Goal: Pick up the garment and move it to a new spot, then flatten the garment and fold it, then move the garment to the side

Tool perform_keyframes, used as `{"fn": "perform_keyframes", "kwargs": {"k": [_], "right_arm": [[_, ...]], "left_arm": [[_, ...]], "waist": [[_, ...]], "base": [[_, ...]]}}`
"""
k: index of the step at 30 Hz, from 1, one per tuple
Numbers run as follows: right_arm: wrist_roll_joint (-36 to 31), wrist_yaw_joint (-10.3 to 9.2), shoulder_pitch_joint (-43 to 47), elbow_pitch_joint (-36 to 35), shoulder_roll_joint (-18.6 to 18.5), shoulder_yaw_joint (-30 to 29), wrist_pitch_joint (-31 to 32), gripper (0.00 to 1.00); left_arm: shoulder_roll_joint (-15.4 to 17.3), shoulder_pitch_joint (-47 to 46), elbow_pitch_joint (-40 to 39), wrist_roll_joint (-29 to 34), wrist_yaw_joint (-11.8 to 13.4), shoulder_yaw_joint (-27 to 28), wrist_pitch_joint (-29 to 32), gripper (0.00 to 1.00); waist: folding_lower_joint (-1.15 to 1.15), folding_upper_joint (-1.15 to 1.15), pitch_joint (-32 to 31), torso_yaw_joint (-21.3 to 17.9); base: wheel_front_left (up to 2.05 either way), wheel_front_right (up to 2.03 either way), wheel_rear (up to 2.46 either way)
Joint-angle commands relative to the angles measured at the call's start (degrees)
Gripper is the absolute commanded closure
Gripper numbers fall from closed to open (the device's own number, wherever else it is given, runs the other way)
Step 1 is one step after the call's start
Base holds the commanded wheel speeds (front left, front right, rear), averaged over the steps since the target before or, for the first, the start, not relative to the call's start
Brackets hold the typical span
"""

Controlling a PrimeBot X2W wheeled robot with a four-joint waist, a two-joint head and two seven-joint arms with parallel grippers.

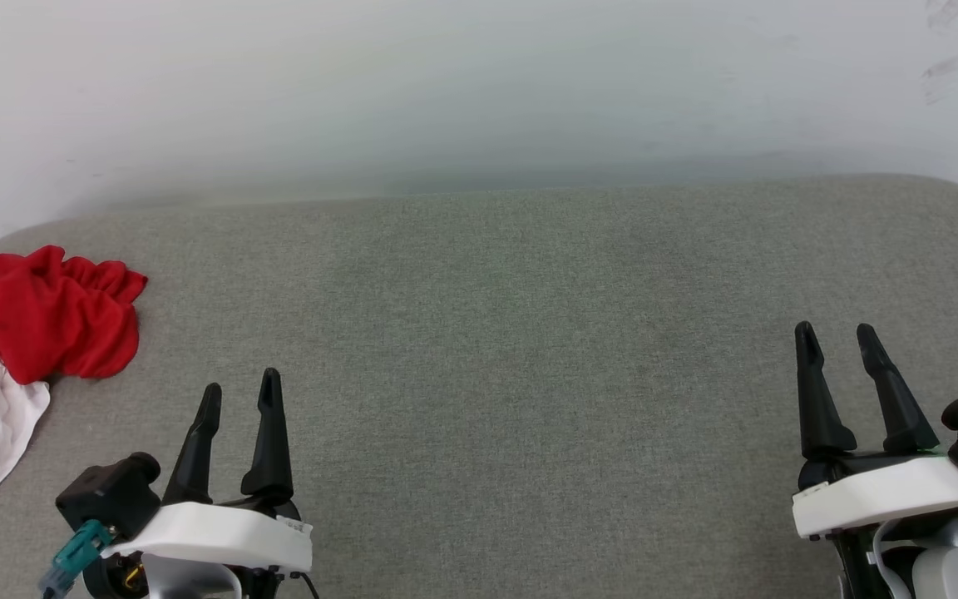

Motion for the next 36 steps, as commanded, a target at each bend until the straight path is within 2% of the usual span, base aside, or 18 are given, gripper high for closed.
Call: {"fn": "perform_keyframes", "kwargs": {"k": [1,15,24,28,34,36], "right_arm": [[-2.2,0.0,-0.7,-0.9,0.0,0.0,-0.6,0.0],[-12.2,0.0,-0.4,1.0,0.0,1.3,-2.6,0.0],[-18.7,0.0,-0.5,1.3,0.0,1.6,-4.0,0.0],[-19.5,0.0,-0.5,0.9,0.0,1.7,-4.6,0.0],[-18.8,0.0,-0.3,0.9,0.0,1.8,-5.2,0.0],[-17.6,-0.01,0.0,1.4,0.0,1.8,-5.4,0.0]], "left_arm": [[0.8,-0.2,-0.8,1.9,0.9,-0.8,-0.6,0.0],[5.9,0.6,0.4,10.5,7.6,-9.4,-2.6,0.0],[7.3,0.2,-0.5,14.6,11.7,-13.0,-4.1,0.0],[7.0,0.8,-1.3,15.1,11.2,-12.6,-4.5,0.0],[6.0,1.4,-1.8,16.1,9.1,-11.4,-5.1,0.0],[4.8,2.1,-1.5,15.6,7.7,-10.3,-5.5,0.0]], "waist": [[-0.01,0.0,0.0,0.0],[-0.01,0.0,0.1,-0.4],[-0.01,0.0,0.4,-0.5],[-0.01,0.0,0.5,-0.5],[-0.01,0.0,0.5,-0.6],[-0.01,0.0,0.5,-0.6]], "base": [[0.0,0.0,0.0],[0.0,0.0,0.0],[0.0,0.0,0.0],[0.0,0.0,0.0],[0.0,0.0,0.0],[0.0,0.0,0.0]]}}
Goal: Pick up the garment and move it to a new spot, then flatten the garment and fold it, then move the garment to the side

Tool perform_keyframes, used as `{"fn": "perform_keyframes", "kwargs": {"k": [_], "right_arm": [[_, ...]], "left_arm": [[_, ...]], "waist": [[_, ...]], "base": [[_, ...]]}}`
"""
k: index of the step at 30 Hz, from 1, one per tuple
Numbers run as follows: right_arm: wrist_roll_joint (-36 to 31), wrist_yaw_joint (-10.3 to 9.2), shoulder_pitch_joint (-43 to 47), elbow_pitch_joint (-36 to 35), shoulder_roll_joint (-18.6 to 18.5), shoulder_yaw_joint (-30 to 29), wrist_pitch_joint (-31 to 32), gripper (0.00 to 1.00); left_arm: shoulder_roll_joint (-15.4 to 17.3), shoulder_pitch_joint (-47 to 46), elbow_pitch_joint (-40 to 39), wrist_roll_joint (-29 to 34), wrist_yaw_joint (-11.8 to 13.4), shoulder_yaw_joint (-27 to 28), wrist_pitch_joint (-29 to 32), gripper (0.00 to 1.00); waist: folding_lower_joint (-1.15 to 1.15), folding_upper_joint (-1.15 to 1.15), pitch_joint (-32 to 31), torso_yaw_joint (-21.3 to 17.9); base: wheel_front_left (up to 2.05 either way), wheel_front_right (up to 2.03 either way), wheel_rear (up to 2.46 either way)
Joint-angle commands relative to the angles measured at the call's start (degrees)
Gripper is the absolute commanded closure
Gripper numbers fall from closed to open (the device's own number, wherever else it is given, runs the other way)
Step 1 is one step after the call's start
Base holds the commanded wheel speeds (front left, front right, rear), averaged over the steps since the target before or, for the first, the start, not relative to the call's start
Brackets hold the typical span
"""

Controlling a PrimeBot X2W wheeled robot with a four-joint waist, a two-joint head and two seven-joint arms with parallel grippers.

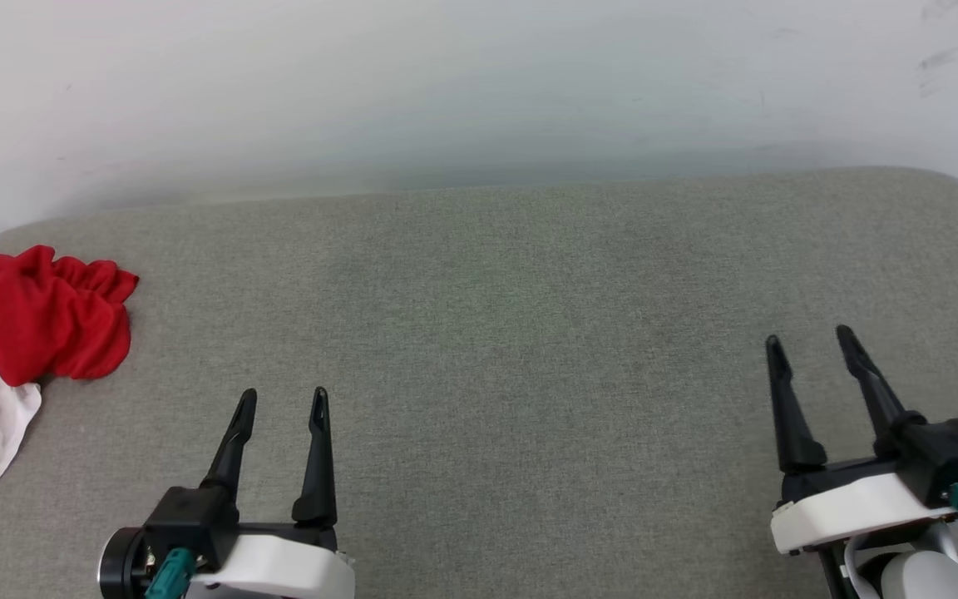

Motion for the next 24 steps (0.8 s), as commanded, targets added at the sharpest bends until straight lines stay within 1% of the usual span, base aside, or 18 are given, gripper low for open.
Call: {"fn": "perform_keyframes", "kwargs": {"k": [1,6,10,13,15,17,21,24], "right_arm": [[0.2,-0.02,0.0,-0.1,0.0,-0.5,-0.5,0.0],[1.9,-0.02,0.3,0.6,0.0,-0.9,-1.0,0.0],[4.1,-0.02,0.2,1.8,0.0,-1.6,-1.4,0.0],[4.5,-0.02,0.1,2.5,0.0,-1.8,-1.7,0.0],[4.4,-0.02,0.1,3.2,0.0,-1.4,-2.0,0.0],[4.0,-0.02,0.1,3.6,0.0,-1.3,-2.2,0.0],[2.5,-0.02,0.1,4.1,0.0,-1.1,-2.6,0.0],[2.3,-0.02,0.3,4.4,0.0,-1.1,-2.6,0.0]], "left_arm": [[-0.2,0.7,-0.4,0.5,-0.5,0.5,-0.4,0.0],[-3.3,1.7,0.4,0.3,-5.9,5.3,-1.0,0.0],[-5.0,2.1,1.5,1.5,-10.0,8.7,-1.4,0.0],[-5.5,2.4,3.0,2.5,-12.1,10.1,-1.8,0.0],[-5.9,2.8,4.6,2.0,-13.0,10.7,-1.9,0.0],[-6.0,2.5,5.6,2.8,-13.8,10.9,-2.2,0.0],[-6.1,2.4,6.7,4.8,-14.5,10.5,-2.5,0.0],[-6.1,2.7,7.2,5.0,-14.8,10.2,-2.7,0.0]], "waist": [[0.0,0.0,0.0,0.0],[0.0,0.0,0.1,-0.1],[0.0,0.0,0.2,-0.3],[0.0,0.0,0.2,-0.3],[0.0,0.0,0.2,-0.3],[0.0,0.0,0.1,-0.3],[0.0,0.0,-0.1,-0.2],[0.0,0.0,-0.3,-0.1]], "base": [[0.0,0.0,0.0],[0.0,0.0,0.0],[0.0,0.0,0.0],[0.0,0.0,0.0],[0.0,0.0,0.0],[0.0,0.0,0.0],[0.0,0.0,0.0],[0.0,0.0,0.0]]}}
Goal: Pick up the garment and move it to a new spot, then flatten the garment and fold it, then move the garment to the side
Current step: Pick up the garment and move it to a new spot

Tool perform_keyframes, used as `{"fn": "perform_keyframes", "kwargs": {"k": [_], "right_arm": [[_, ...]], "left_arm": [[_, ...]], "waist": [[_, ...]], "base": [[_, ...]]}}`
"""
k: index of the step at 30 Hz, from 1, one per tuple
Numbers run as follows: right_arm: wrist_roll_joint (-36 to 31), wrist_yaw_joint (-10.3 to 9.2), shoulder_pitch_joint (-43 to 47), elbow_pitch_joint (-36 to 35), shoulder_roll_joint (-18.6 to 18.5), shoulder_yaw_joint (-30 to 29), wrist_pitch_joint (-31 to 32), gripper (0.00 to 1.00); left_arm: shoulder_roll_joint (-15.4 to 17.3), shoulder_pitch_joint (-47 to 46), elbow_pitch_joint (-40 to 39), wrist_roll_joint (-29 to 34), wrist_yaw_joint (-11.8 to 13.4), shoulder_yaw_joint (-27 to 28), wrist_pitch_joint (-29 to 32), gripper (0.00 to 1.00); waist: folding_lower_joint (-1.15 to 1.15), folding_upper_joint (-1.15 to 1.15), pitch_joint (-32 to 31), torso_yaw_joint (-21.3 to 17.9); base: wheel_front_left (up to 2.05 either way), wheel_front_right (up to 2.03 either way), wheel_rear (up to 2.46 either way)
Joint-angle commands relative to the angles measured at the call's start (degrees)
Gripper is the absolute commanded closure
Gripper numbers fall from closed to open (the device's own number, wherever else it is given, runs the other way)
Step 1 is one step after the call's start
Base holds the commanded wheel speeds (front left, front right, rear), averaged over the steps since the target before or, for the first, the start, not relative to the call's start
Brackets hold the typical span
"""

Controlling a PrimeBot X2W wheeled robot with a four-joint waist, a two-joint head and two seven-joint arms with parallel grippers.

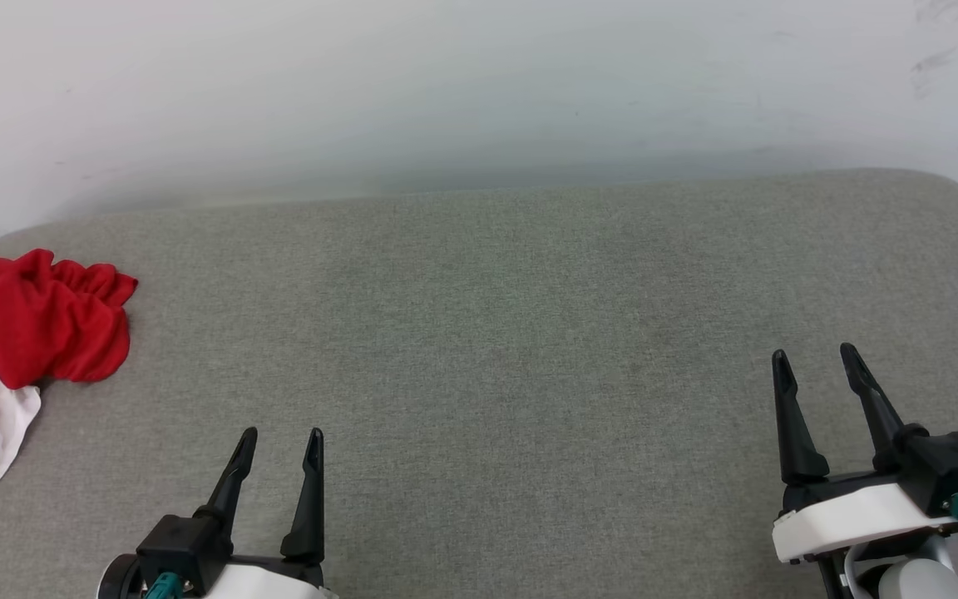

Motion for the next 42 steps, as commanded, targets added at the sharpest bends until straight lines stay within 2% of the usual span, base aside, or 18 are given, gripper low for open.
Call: {"fn": "perform_keyframes", "kwargs": {"k": [1,8,13,30,42], "right_arm": [[0.0,-0.02,0.3,0.1,0.1,0.1,-0.1,0.0],[0.6,-0.02,0.7,0.5,0.1,0.9,-0.1,0.0],[0.5,-0.02,1.2,0.2,0.1,2.4,-0.1,0.0],[0.5,-0.02,2.0,1.1,0.1,7.7,-0.1,0.0],[1.3,-0.02,2.5,1.9,0.1,10.3,-0.1,0.0]], "left_arm": [[-0.1,0.5,0.2,0.1,-0.2,-0.1,-0.2,0.0],[-0.1,0.3,0.2,-0.1,-0.4,0.4,-0.2,0.0],[-0.1,0.7,-0.2,0.4,-0.4,1.4,-0.2,0.0],[-0.1,1.2,-0.7,1.5,-0.5,3.9,-0.2,0.0],[-0.1,2.9,-1.8,2.5,-0.6,4.3,-0.2,0.0]], "waist": [[0.0,0.0,-0.1,0.1],[0.0,0.0,-0.2,1.8],[0.0,0.0,-0.3,4.4],[0.0,0.0,-1.0,20.9],[0.0,0.0,-2.2,28.3]], "base": [[0.0,0.0,0.0],[0.0,0.0,0.0],[0.0,0.0,0.0],[0.0,0.0,0.0],[0.0,0.0,0.0]]}}
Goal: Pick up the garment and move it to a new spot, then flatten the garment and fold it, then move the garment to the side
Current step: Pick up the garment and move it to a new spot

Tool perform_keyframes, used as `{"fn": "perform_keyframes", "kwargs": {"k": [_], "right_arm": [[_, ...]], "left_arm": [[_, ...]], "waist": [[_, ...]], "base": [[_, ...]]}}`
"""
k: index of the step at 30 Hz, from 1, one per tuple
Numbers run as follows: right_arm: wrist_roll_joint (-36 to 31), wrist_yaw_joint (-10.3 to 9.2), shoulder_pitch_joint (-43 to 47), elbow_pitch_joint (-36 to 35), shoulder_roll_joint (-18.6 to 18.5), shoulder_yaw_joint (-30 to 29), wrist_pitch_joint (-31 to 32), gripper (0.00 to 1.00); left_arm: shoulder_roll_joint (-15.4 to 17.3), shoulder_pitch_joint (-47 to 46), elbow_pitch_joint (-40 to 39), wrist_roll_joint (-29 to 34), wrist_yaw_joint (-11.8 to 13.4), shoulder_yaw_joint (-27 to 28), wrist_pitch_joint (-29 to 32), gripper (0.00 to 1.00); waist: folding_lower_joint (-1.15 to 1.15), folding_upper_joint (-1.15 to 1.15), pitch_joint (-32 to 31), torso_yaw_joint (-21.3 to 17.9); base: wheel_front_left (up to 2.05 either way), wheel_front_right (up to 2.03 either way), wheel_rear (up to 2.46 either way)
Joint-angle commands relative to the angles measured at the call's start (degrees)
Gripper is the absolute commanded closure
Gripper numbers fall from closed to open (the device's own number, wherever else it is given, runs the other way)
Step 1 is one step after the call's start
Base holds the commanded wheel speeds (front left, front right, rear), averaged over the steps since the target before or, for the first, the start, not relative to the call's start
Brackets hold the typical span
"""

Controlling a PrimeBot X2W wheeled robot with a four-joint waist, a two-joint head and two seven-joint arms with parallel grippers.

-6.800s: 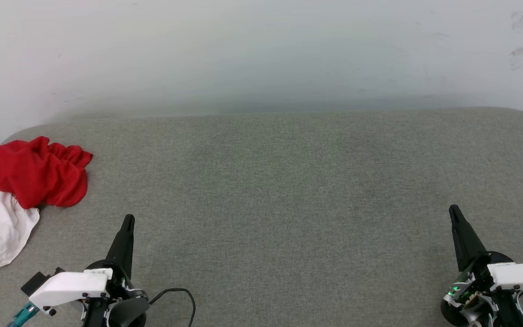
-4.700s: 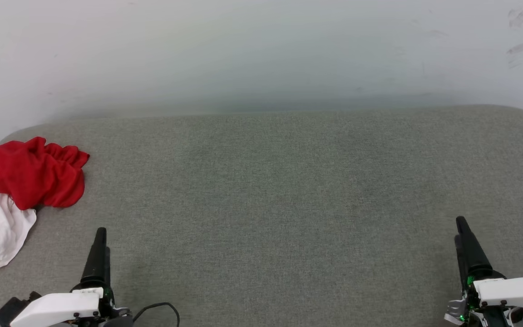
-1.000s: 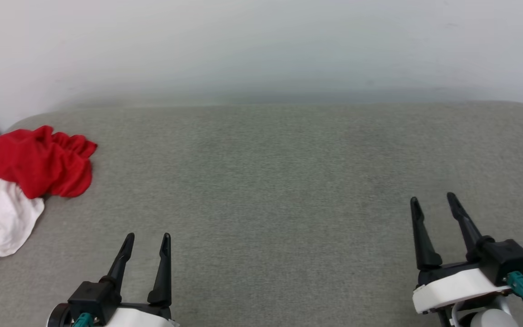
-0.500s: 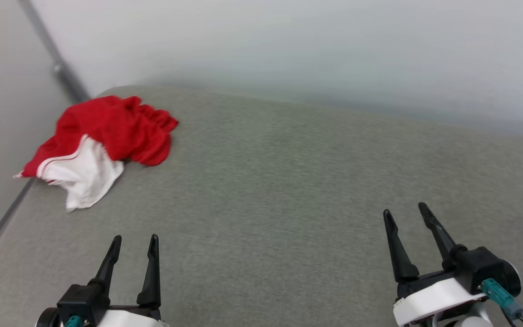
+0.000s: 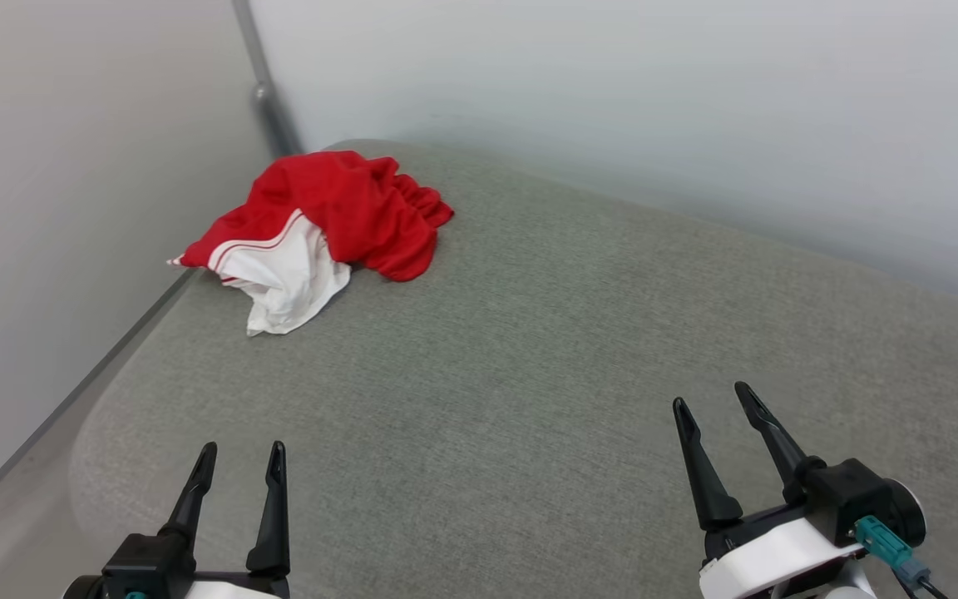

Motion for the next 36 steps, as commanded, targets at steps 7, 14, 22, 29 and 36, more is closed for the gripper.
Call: {"fn": "perform_keyframes", "kwargs": {"k": [7,14,22,29,36], "right_arm": [[0.8,-0.02,0.8,0.3,0.1,0.9,-0.1,0.0],[1.1,-0.02,0.2,0.7,0.1,1.2,-0.1,0.0],[1.0,-0.02,0.3,1.0,0.1,0.9,-0.1,0.0],[-1.5,-0.02,-1.4,0.1,0.0,1.0,-0.1,0.0],[-5.8,-0.02,-4.3,-1.4,0.0,0.9,-0.1,0.0]], "left_arm": [[-0.1,1.0,-0.5,0.7,-0.1,-0.2,-0.1,0.0],[-0.1,0.9,-0.8,0.8,-0.1,0.2,-0.1,0.0],[-0.1,0.7,-0.3,-0.6,-0.1,0.0,-0.1,0.0],[0.0,-3.4,-0.1,-2.5,-0.1,3.2,-0.1,0.0],[6.2,-13.4,8.4,-5.6,0.0,1.5,-0.1,0.0]], "waist": [[0.0,0.0,-0.7,2.8],[0.0,0.0,-0.5,3.0],[0.0,0.0,-0.3,3.0],[0.0,0.0,3.6,1.1],[0.0,0.0,12.7,-2.9]], "base": [[0.0,0.0,0.0],[0.0,0.0,0.0],[0.0,0.0,0.0],[0.0,0.0,0.0],[0.0,0.0,0.0]]}}
